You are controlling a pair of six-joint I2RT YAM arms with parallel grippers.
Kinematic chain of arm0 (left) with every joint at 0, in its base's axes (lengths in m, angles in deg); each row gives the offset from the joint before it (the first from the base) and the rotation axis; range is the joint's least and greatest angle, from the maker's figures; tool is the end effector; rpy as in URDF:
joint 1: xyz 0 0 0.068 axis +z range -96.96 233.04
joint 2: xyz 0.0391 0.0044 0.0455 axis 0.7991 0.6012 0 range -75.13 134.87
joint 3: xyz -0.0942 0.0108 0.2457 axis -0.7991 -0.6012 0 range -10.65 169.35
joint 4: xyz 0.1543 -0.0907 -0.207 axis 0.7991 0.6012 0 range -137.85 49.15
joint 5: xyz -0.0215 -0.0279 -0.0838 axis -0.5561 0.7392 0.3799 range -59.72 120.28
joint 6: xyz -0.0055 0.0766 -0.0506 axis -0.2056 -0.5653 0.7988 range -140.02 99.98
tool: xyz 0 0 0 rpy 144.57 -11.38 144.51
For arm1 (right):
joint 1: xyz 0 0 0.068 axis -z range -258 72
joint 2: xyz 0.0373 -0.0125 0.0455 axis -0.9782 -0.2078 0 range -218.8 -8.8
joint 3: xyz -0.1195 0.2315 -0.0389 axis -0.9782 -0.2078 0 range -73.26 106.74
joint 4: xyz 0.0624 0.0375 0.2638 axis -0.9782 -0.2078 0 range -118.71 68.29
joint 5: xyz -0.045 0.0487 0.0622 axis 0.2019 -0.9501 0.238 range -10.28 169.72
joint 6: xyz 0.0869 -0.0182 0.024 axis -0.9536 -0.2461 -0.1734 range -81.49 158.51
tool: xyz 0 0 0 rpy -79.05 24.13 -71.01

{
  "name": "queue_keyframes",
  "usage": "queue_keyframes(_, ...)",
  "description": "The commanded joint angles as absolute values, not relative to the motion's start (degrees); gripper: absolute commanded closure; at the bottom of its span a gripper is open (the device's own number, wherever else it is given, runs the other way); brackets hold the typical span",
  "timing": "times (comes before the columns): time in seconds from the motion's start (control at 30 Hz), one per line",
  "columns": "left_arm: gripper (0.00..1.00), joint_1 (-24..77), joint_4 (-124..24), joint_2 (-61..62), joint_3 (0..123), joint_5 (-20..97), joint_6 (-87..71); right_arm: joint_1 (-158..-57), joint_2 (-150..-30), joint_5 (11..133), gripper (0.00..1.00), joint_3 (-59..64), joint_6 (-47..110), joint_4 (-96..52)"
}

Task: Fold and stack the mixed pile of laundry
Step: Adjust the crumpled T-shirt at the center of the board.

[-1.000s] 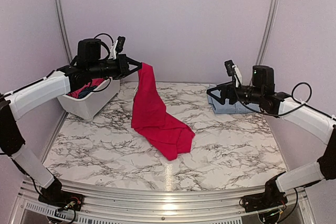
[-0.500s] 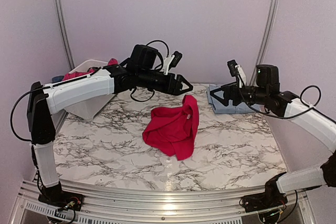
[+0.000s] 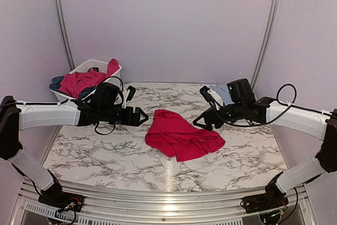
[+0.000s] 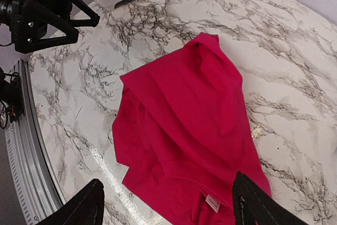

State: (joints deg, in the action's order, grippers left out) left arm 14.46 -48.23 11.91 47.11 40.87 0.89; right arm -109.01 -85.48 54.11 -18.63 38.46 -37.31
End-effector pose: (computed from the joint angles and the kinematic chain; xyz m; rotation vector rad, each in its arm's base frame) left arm 0.3009 -0.2595 0.2185 0.4505 2.1254 -0.8098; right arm 0.2735 0.2060 0.2289 -0.8443 2.1058 0.7904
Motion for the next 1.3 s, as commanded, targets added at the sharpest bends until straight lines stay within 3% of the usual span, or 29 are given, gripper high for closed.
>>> queue_keyframes(0.0,0.19,13.60,-58.16,15.43,38.49,44.41,5.60,-114.73,-90.62,58.65,0.26,-19.63,40.89,-39.12)
queue_keyframes(0.27,0.23,9.71,-60.14,24.67,41.34,41.21,5.83,-118.87,-99.28,58.90,0.32,-21.47,36.03,-31.71)
queue_keyframes(0.43,0.32,9.76,-60.86,30.27,44.13,40.04,6.38,-119.20,-105.30,62.27,0.33,-19.20,34.56,-29.59)
queue_keyframes(0.53,0.45,9.71,-61.18,32.15,45.85,39.33,6.32,-119.24,-107.08,66.70,0.52,-16.92,34.57,-30.43)
queue_keyframes(0.6,0.63,9.72,-61.12,32.48,46.73,39.62,5.83,-119.23,-106.71,68.16,0.70,-15.96,34.61,-31.11)
queue_keyframes(0.67,0.86,9.72,-60.80,31.52,46.86,40.23,5.23,-119.23,-104.67,68.36,0.95,-15.89,34.55,-31.96)
queue_keyframes(0.73,1.00,9.71,-58.42,29.12,46.81,40.21,4.38,-119.18,-101.27,68.76,1.00,-16.80,34.21,-33.04)
queue_keyframes(1.1,1.00,8.94,-36.76,6.39,49.64,42.47,-8.00,-117.34,-69.33,75.08,1.00,-21.98,28.68,-44.75)
queue_keyframes(1.27,1.00,8.25,-31.14,-1.27,52.44,49.99,-11.80,-117.38,-60.03,74.01,1.00,-18.83,26.14,-49.99)
